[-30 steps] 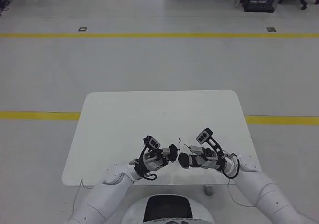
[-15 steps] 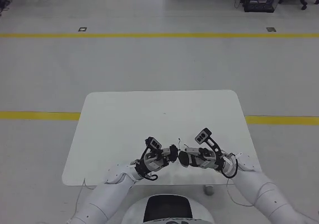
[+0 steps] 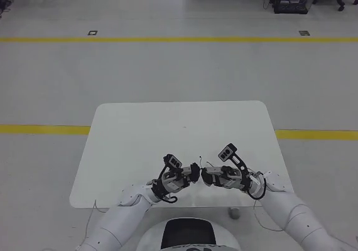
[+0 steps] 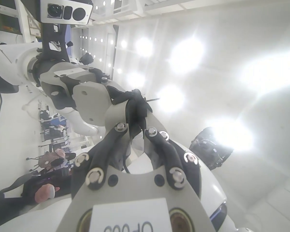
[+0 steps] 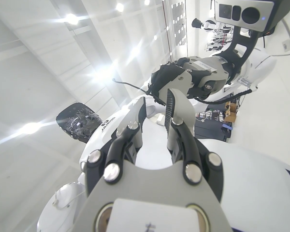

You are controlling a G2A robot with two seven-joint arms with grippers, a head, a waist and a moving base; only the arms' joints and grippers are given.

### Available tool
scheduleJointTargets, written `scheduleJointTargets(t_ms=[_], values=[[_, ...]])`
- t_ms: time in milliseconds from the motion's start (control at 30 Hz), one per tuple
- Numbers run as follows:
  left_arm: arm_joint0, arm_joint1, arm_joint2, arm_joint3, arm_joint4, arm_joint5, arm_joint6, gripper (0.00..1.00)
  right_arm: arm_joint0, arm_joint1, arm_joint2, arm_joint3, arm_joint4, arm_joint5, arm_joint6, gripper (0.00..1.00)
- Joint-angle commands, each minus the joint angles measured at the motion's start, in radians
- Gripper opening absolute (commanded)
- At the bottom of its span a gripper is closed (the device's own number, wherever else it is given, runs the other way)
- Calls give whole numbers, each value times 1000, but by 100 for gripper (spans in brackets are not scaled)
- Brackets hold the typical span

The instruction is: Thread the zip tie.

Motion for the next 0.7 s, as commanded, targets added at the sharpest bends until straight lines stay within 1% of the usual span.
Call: scheduleJointTargets(t_ms=[0, 100, 333, 667], values=[[0, 0, 1, 0, 1, 0, 0, 0, 0, 0, 1, 1, 0, 0, 0, 13], [-1, 0, 4, 1, 2, 0, -1, 0, -1, -1, 3, 2, -2, -1, 0, 8], [-3, 0, 8, 4, 1, 0, 2, 0, -3, -2, 6, 3, -6, -1, 0, 0], [-5, 1, 10, 7, -4, 0, 1, 0, -4, -4, 16, 11, -16, -4, 0, 0]])
